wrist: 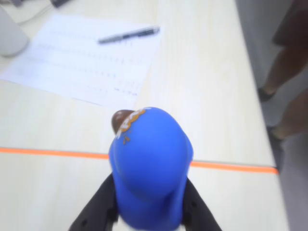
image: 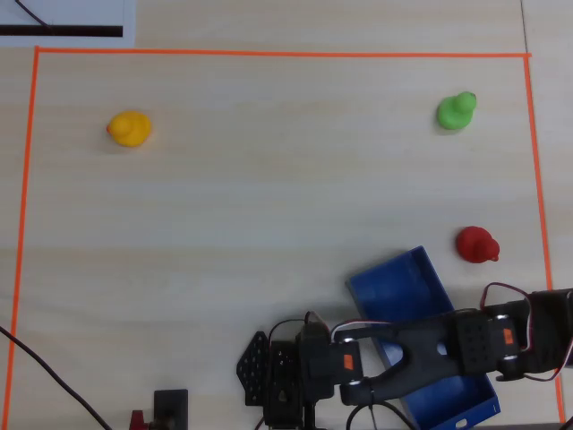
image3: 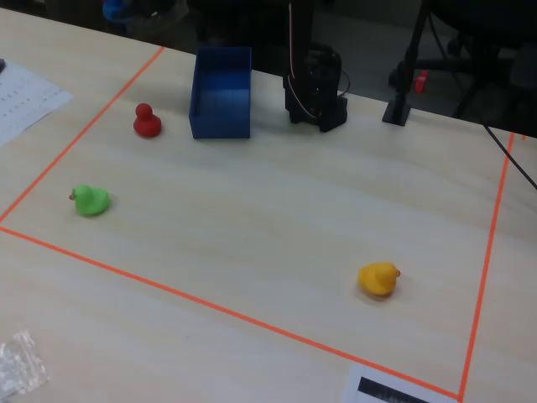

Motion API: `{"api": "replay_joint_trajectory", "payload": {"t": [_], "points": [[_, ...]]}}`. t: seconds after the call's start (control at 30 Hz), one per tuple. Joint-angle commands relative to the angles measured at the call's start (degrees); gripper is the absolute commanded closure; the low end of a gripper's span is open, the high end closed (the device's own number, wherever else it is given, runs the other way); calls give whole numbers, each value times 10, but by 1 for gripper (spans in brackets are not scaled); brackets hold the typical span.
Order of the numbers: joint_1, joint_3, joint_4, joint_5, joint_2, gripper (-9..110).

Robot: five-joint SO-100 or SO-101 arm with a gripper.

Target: Grasp blue duck and put it into box.

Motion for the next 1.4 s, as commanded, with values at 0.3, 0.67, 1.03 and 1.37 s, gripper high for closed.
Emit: {"api": "replay_joint_trajectory", "payload": {"t": [0.3,0.67,1.03,1.37], "points": [[-22,307,91,-47,432,101],[21,387,225,-52,639,101],[133,436,283,-110,686,101],[163,475,427,-158,787,101]]}}
